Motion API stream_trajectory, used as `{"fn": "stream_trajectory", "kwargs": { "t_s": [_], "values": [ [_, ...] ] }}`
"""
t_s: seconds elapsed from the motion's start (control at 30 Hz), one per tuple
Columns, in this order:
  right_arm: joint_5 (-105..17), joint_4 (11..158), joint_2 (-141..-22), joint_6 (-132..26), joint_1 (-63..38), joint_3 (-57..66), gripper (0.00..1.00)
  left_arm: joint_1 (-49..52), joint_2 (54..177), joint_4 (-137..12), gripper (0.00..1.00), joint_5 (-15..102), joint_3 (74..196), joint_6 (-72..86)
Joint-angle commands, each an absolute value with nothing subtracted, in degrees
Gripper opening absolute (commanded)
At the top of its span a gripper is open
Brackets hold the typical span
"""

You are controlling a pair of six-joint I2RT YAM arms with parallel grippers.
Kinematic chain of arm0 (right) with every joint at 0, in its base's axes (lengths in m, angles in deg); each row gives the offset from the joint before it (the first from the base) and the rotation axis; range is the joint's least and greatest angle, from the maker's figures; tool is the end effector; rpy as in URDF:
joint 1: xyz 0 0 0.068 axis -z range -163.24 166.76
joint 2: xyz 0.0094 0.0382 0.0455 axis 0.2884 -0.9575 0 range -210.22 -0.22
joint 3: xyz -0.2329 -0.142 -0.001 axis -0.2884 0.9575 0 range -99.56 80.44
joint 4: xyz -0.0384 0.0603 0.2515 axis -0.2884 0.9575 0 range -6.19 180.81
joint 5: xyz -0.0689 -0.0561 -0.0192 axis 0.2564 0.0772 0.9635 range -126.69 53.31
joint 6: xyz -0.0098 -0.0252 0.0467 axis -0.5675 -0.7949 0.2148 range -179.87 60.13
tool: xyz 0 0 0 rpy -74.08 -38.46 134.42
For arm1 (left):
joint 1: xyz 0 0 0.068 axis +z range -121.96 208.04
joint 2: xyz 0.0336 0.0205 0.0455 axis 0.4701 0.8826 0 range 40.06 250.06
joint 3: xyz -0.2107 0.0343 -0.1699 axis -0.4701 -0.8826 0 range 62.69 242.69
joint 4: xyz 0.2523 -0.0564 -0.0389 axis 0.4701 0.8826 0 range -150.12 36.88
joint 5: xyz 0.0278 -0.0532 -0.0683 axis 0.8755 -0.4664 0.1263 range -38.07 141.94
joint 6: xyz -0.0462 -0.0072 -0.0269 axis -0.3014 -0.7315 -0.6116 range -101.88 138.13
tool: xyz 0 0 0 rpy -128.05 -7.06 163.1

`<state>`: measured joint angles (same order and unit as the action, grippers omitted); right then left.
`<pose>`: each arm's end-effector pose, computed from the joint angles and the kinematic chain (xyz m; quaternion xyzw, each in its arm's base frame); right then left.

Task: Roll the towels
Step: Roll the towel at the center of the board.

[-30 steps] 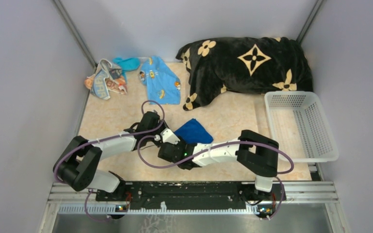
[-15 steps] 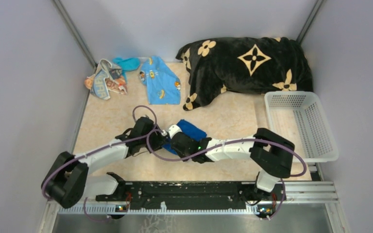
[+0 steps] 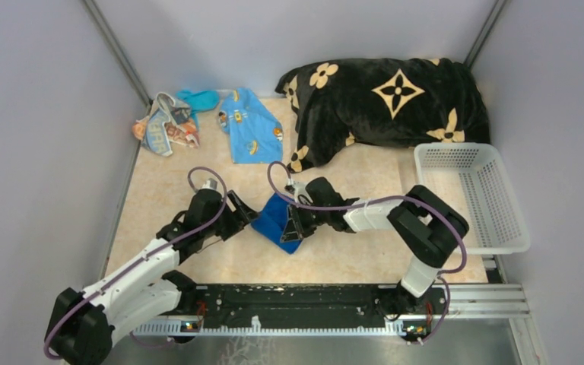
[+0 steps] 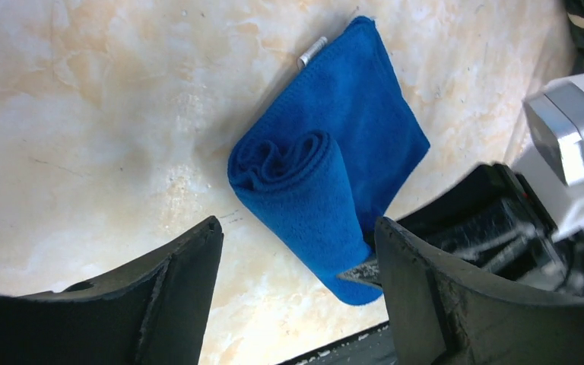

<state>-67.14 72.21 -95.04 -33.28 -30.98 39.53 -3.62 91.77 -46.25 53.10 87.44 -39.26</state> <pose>0.1967 0.2434 0.1433 -0.2663 0.8481 0.4270 0.1657 0.1579 -0.0965 0.1915 -0.2065 0.8855 -0.2851 0.3031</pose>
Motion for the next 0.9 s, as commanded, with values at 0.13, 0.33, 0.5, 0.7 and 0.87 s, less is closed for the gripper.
{"fn": "stream_trajectory", "kwargs": {
  "t_s": [0.13, 0.33, 0.5, 0.7, 0.87],
  "values": [
    [-82.59, 67.43, -104.68, -25.3, -26.43, 39.17, 0.02, -3.33, 93.12, -55.09, 0.79, 45.81, 82.4, -41.37],
    [-81.93, 73.36, -107.68, -27.44, -25.9, 35.48, 0.02, -3.38, 100.97, -61.95, 0.8, 45.64, 83.35, -43.27],
    [-81.57, 74.63, -109.12, -27.64, -25.5, 34.18, 0.02, -3.33, 106.88, -62.12, 0.76, 47.44, 85.44, -43.75],
    [-78.32, 77.25, -107.5, -29.43, -25.35, 33.16, 0.06, -3.32, 113.2, -59.78, 0.66, 52.2, 84.71, -45.92],
    [-68.79, 84.53, -99.96, -35.25, -27.75, 31.42, 0.19, -3.33, 119.5, -58.9, 0.61, 52.3, 87.22, -44.13]
  ]
}}
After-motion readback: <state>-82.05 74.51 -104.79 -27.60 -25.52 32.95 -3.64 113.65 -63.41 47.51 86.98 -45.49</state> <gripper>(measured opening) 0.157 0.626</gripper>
